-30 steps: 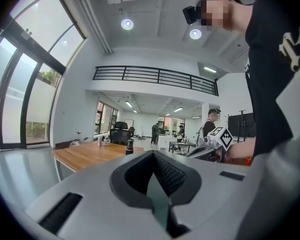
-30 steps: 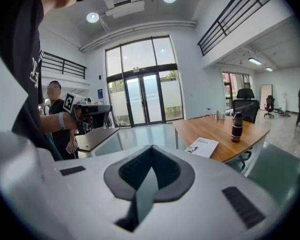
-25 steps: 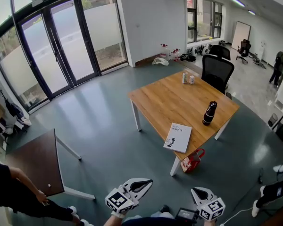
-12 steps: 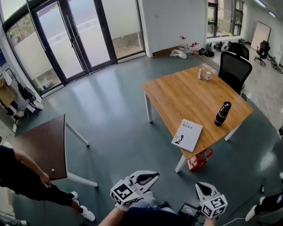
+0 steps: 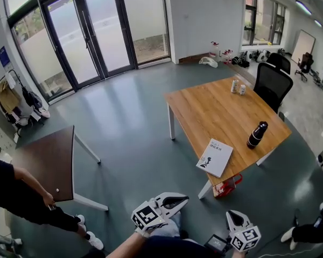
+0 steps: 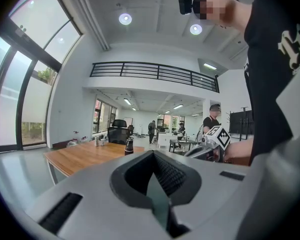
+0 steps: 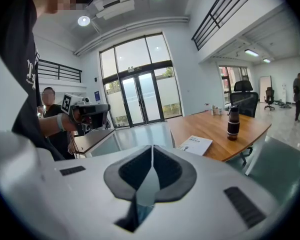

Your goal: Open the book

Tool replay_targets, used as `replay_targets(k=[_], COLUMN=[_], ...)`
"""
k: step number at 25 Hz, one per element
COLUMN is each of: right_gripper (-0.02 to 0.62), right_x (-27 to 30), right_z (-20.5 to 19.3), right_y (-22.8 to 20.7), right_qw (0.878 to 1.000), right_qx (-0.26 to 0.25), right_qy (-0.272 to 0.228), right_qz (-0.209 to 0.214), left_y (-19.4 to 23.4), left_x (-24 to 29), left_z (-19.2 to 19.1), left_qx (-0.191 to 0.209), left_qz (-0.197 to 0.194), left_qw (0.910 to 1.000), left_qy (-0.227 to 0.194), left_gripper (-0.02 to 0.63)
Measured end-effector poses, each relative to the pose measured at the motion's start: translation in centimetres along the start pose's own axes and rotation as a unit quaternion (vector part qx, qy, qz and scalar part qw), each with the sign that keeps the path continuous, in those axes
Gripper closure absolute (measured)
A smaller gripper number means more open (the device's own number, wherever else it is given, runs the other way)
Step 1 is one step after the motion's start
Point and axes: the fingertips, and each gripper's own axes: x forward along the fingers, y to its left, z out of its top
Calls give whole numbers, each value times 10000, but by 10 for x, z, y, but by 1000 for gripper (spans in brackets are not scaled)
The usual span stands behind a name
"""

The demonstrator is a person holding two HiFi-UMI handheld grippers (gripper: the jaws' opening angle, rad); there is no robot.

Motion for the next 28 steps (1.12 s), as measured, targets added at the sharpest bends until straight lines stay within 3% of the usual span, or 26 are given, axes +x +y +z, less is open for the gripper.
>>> replay_targets(k=[4,8,13,16,21,28], right_gripper=[609,609,609,609,609,609], right_x=[7,18,39,47,62,104], right_z=[28,23,47,72,73,115], right_y=[5,-9,-27,-30,-61,-89], right_qw=[10000,9996,9997,9994,9985,9973], right_qx=[4,91,61,168,215,180], right_qy=[2,245,-99,-73,91,-64], right_qz=[-27,-139,-207,-305,-502,-706], left_y=[10,25,55,74,102,152], left_x=[7,20,41,59,88,104], left_z=[3,0,5,11,21,28], left_qx=[-49,-90,-211,-236,-200,-177], left_qz=[-67,-178,-285,-418,-651,-683], left_qw=[9999,9998,9993,9988,9975,9974], left_qy=[-83,-41,-98,-111,-187,-142], left_gripper=[598,599,598,598,598,598])
